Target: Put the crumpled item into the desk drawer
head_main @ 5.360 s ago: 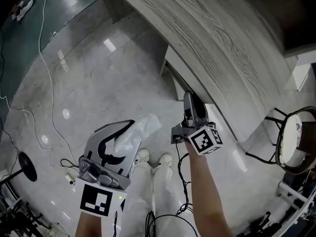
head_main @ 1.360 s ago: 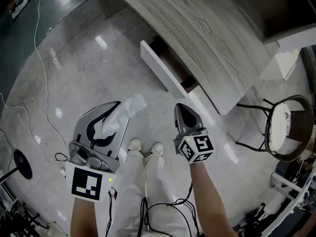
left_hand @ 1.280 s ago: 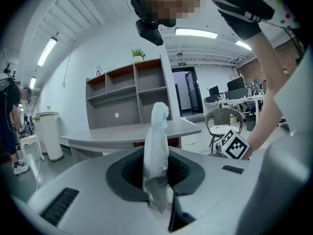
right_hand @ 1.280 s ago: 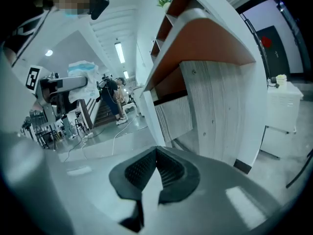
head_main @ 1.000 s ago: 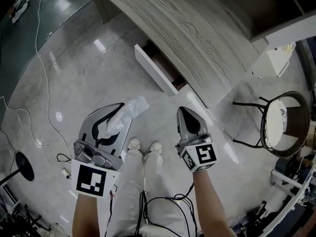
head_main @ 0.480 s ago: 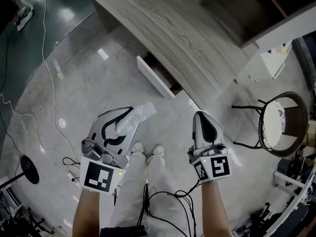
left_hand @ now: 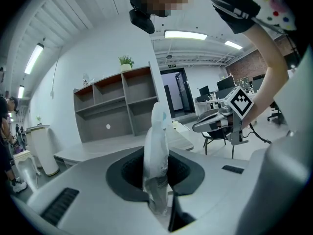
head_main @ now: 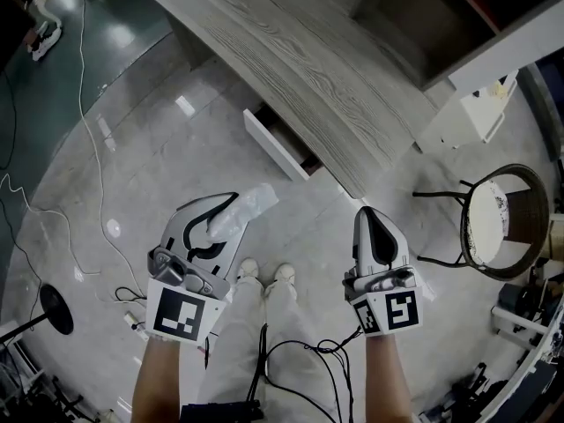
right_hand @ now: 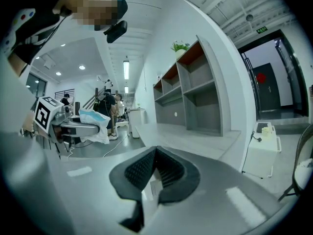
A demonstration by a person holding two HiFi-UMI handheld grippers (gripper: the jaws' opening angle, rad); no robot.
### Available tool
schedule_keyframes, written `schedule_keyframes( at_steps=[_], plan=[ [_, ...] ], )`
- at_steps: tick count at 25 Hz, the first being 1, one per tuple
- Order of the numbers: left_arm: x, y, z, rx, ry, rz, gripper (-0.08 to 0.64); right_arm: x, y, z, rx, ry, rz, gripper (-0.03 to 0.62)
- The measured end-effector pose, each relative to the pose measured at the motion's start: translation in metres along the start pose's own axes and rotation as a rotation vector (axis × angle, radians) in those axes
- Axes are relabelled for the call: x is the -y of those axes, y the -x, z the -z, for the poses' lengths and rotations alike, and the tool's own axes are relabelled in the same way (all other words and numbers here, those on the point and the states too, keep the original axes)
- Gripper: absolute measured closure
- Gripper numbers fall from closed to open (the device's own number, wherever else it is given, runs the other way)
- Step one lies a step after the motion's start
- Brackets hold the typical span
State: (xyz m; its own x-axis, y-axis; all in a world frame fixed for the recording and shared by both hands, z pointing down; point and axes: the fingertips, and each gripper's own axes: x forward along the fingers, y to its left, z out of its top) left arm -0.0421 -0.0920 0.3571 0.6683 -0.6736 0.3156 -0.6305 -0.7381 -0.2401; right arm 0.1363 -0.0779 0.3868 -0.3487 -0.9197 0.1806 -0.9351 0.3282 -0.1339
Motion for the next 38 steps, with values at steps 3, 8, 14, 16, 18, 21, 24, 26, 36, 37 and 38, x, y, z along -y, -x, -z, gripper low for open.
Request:
schedule_keyframes(
  at_steps=[3, 8, 14, 16, 18, 21, 24, 26, 36, 37, 38],
  plan=[
    [0.0, -0.005, -0.001, 0.003, -0.015, 0.003, 0.494, -0.002, 0.001, 0.001, -0.004, 0.024, -0.012, 0.583],
    [0.0, -0.016, -0.002, -0.004, -0.048, 0.022, 0.494, -0.008, 0.001, 0.004, -0.021, 0.075, -0.035, 0.583],
    [-0.006, -0.043, 0.007, -0.027, -0.171, 0.028, 0.494, -0.005, -0.001, 0.001, -0.019, 0.107, -0.036, 0.583],
    [-0.007, -0.053, 0.012, -0.042, -0.222, 0.037, 0.494, -0.002, -0.001, 0.001, -0.018, 0.103, -0.032, 0.583],
    [-0.01, -0.064, 0.017, -0.06, -0.276, 0.05, 0.494, 0.002, 0.0, 0.001, -0.016, 0.1, -0.024, 0.583],
    [-0.014, -0.079, 0.028, -0.094, -0.369, 0.067, 0.494, 0.007, 0.0, 0.0, -0.01, 0.09, -0.012, 0.583],
    [-0.015, -0.092, 0.041, -0.134, -0.499, 0.094, 0.494, 0.01, 0.001, 0.002, -0.008, 0.058, -0.001, 0.583],
    [-0.013, -0.103, 0.049, -0.155, -0.569, 0.119, 0.494, 0.015, 0.002, 0.003, -0.007, 0.05, 0.005, 0.583],
    [-0.01, -0.148, 0.088, -0.255, -0.803, 0.221, 0.494, 0.033, 0.005, 0.012, -0.02, 0.039, 0.036, 0.583],
    [-0.01, -0.152, 0.09, -0.262, -0.824, 0.23, 0.494, 0.034, 0.006, 0.013, -0.022, 0.037, 0.039, 0.583],
    [-0.01, -0.154, 0.092, -0.268, -0.847, 0.238, 0.495, 0.035, 0.006, 0.015, -0.025, 0.035, 0.041, 0.583]
  ],
)
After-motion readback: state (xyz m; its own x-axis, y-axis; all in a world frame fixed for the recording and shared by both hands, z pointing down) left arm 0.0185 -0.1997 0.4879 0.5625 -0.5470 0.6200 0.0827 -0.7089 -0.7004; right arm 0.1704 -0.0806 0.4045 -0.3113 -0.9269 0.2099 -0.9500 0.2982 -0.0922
